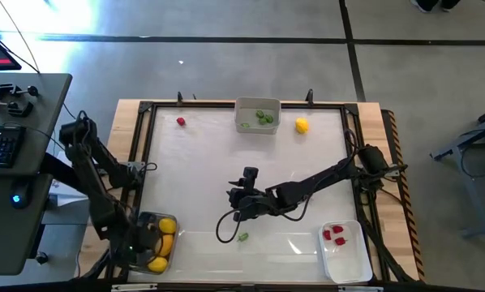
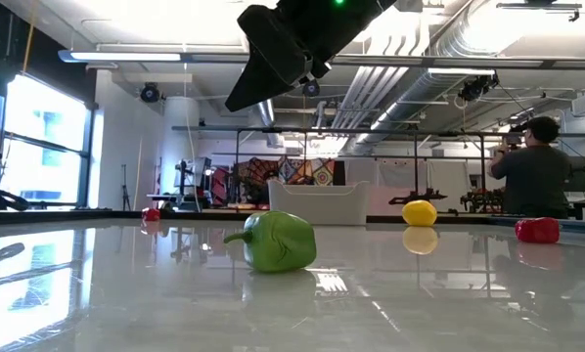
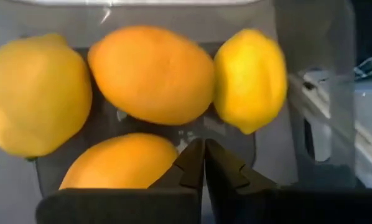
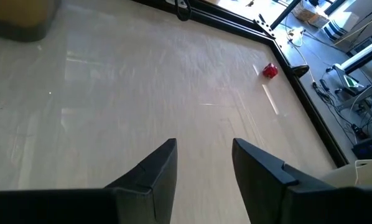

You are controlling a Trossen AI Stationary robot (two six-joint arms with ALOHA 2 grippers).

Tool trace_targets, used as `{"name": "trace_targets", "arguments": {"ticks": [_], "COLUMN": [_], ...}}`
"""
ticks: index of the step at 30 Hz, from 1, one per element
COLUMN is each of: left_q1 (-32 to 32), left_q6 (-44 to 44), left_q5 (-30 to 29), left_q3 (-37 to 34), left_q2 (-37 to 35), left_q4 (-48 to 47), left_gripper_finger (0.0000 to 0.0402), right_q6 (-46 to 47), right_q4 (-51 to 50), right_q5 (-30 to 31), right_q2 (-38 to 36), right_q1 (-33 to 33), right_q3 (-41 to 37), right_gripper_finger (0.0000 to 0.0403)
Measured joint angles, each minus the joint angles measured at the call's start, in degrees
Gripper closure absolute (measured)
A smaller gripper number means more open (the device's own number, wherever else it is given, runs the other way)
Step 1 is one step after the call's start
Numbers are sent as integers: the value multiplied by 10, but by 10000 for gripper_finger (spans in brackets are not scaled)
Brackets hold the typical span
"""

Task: Sort produce into baskets
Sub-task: Put the lemon into the black bin

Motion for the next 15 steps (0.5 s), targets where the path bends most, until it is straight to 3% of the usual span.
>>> {"name": "trace_targets", "arguments": {"ticks": [15], "left_q1": [18], "left_q6": [-10], "left_q5": [59], "left_q3": [0], "left_q2": [60], "left_q4": [-74], "left_gripper_finger": [401], "right_q6": [0], "right_q4": [-3], "right_q5": [0], "right_q2": [0], "right_q1": [0], "right_q3": [0], "right_gripper_finger": [258]}}
